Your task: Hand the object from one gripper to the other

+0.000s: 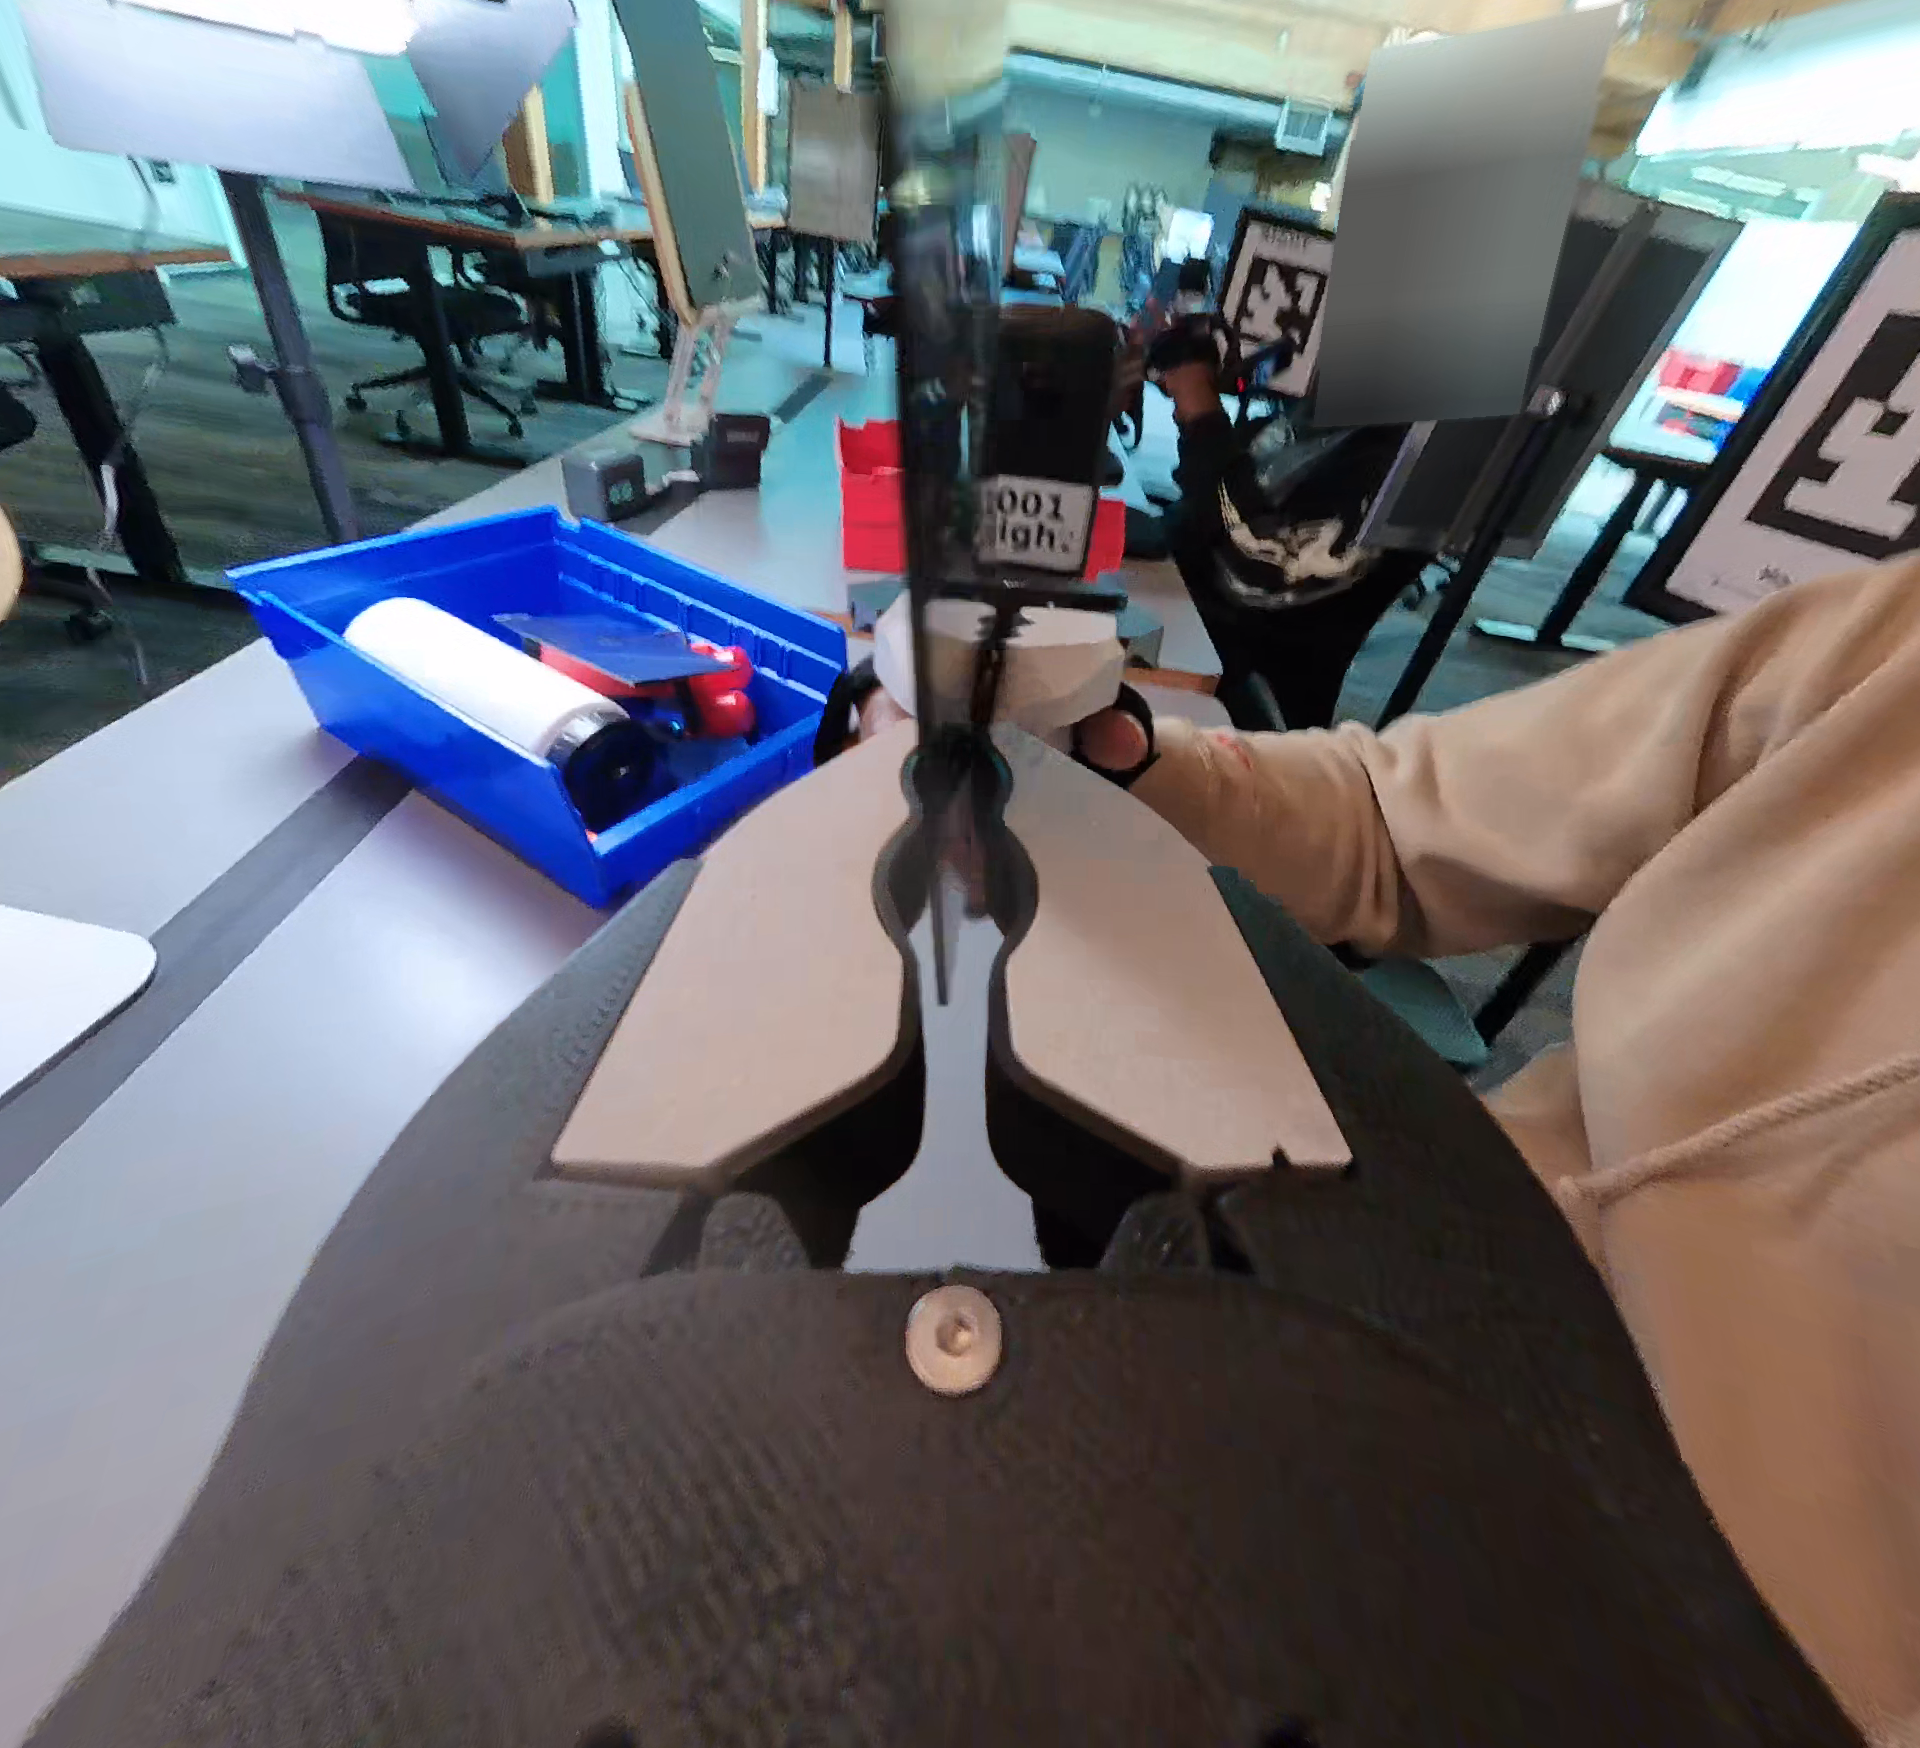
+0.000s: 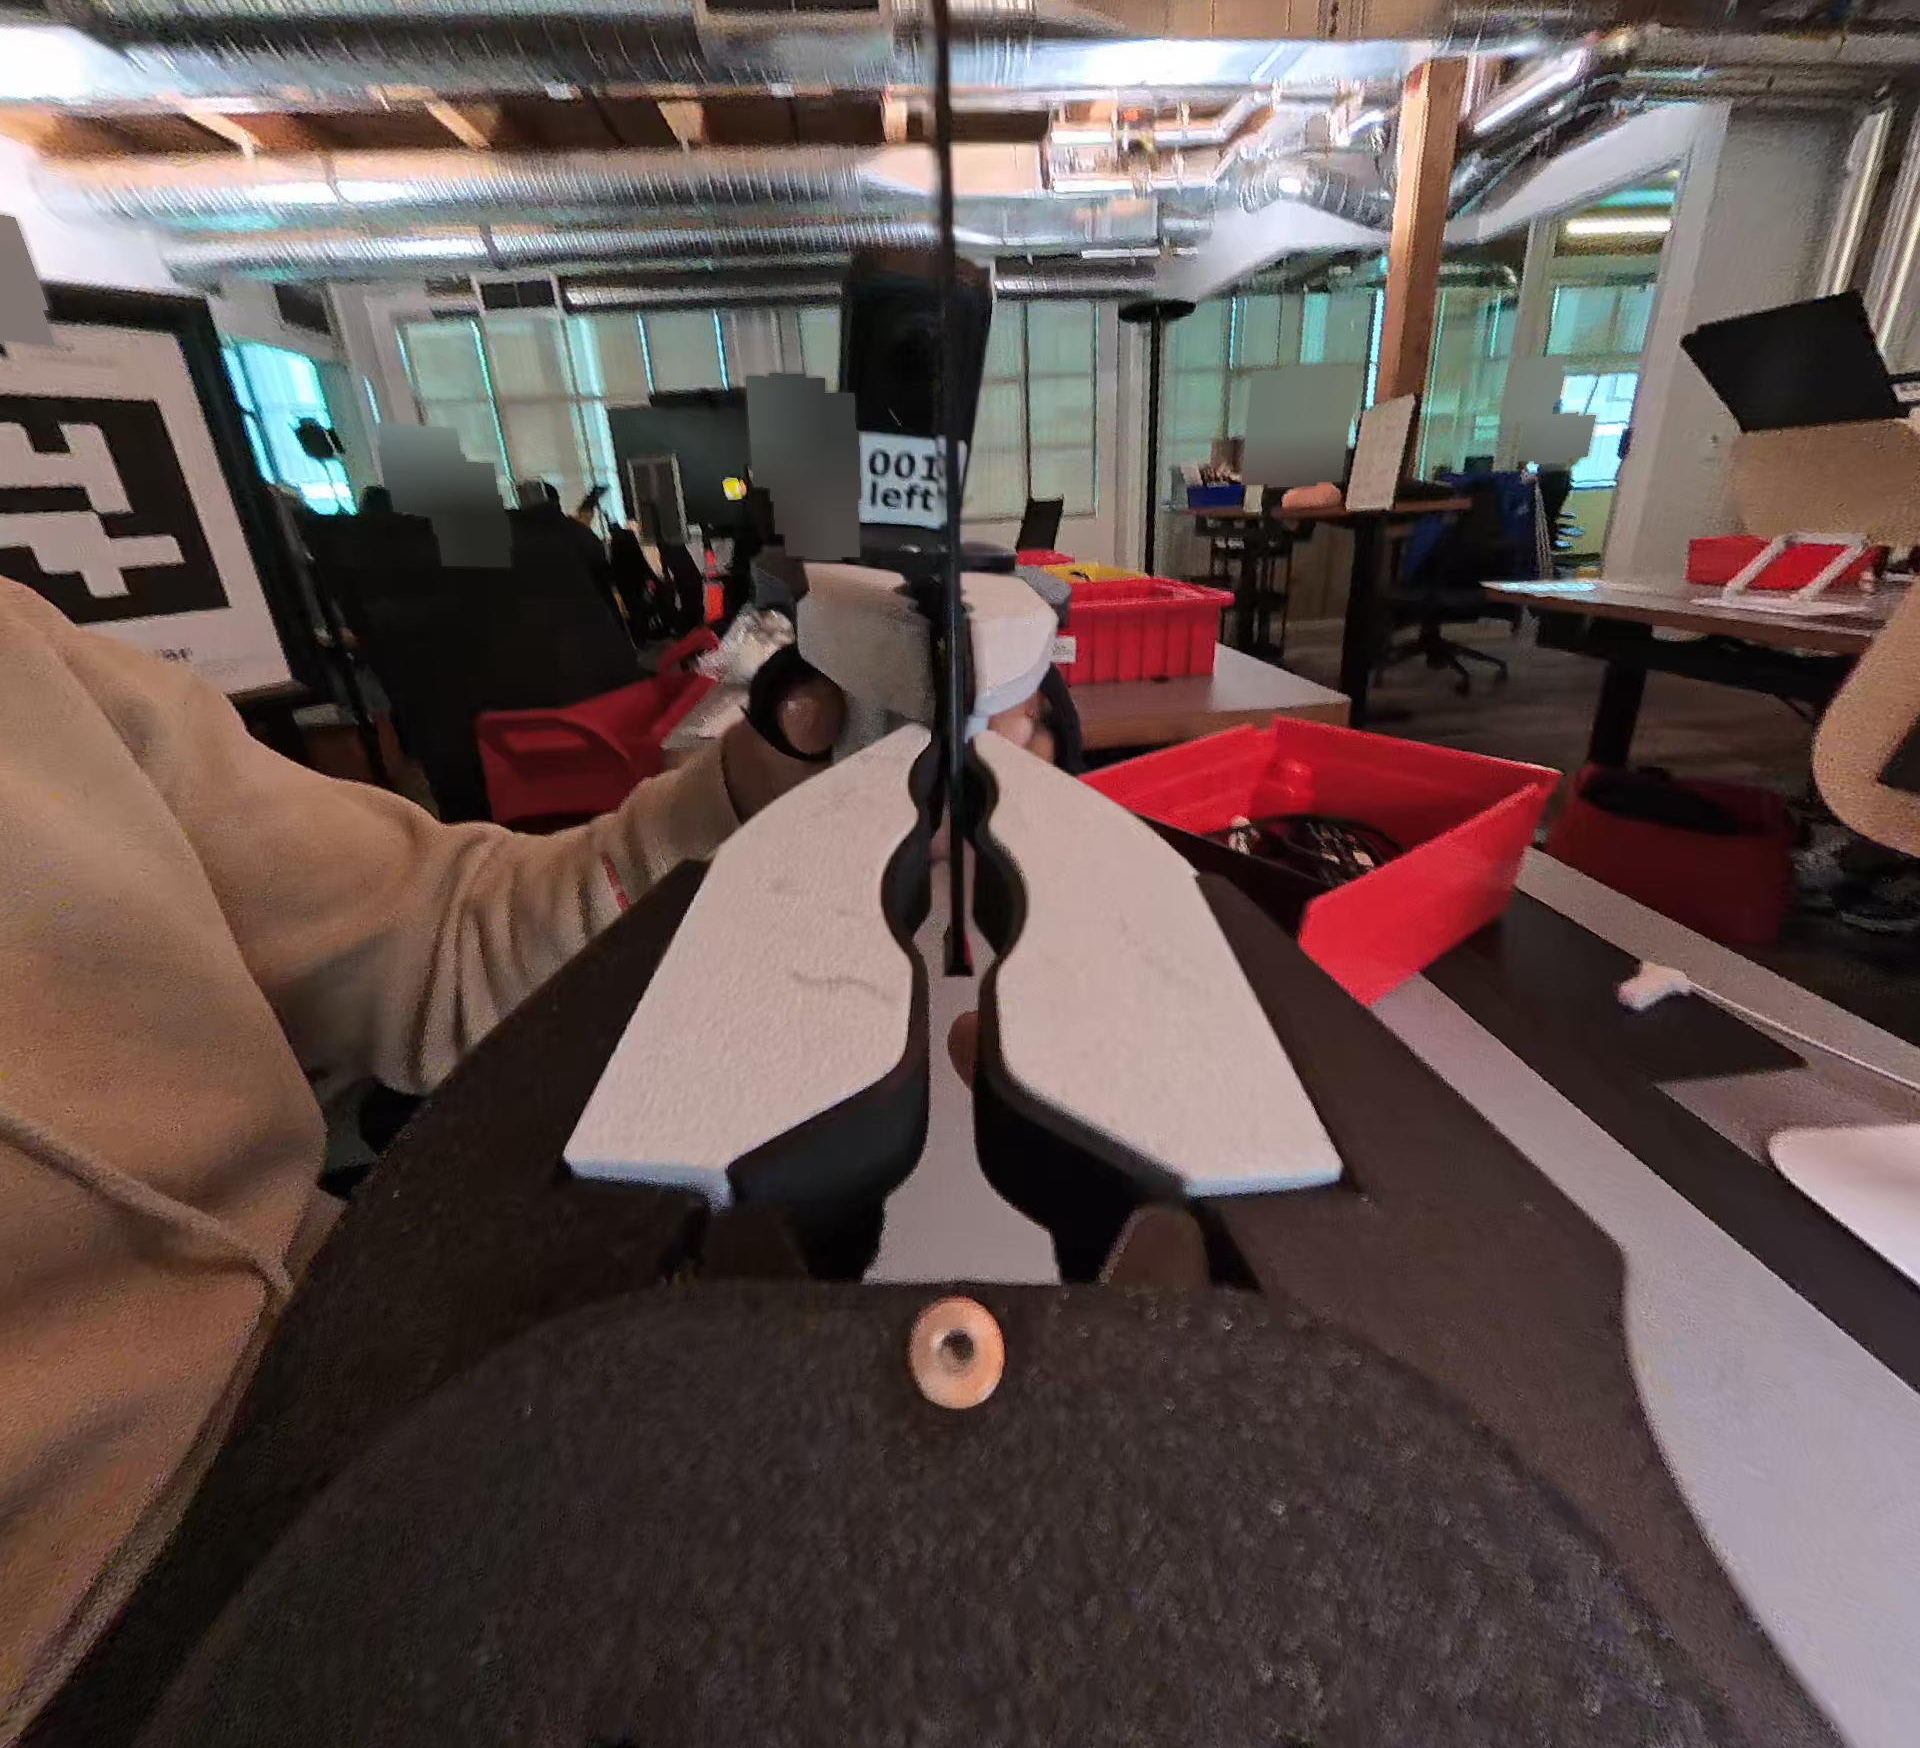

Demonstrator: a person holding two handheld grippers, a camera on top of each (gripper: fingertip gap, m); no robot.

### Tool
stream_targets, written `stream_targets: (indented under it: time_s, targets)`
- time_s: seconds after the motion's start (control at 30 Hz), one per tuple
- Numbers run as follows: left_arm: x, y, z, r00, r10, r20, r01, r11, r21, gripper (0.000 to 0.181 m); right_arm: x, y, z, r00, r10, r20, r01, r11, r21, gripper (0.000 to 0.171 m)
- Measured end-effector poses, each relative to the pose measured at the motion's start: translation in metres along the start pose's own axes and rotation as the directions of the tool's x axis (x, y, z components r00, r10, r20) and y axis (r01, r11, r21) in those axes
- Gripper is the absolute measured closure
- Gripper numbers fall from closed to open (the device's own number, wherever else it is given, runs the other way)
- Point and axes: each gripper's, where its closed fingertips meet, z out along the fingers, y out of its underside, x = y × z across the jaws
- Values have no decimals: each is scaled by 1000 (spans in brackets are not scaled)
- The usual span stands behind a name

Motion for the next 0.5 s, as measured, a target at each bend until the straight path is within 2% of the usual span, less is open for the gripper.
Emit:
stream_targets:
  time_s: [0.13, 0.23, 0.3, 0.37, 0.43, 0.5]
  targets:
    - [2, -12, 2, 1000, 23, 13, -24, 992, 126, 163, -4, -29, -8, 1000, 11, 1, -11, 976, 217, 170]
    - [13, -14, 14, 998, 6, -56, 5, 981, 196, 165, -9, -48, -16, 997, 70, 42, -80, 930, 359, 169]
    - [19, -15, 19, 996, 5, -85, 14, 974, 227, 177, -11, -44, -12, 993, 104, 60, -119, 919, 377, 169]
    - [18, -15, 18, 997, 17, -70, -1, 975, 224, 179, -11, -37, -6, 989, 136, 66, -150, 917, 370, 169]
    - [12, -12, 13, 998, 5, -56, 5, 986, 165, 178, -7, -31, -3, 989, 138, 48, -146, 939, 310, 169]
    - [12, -8, 7, 997, -12, -72, 19, 996, 88, 179, -2, -32, -7, 994, 107, 17, -107, 961, 255, 154]
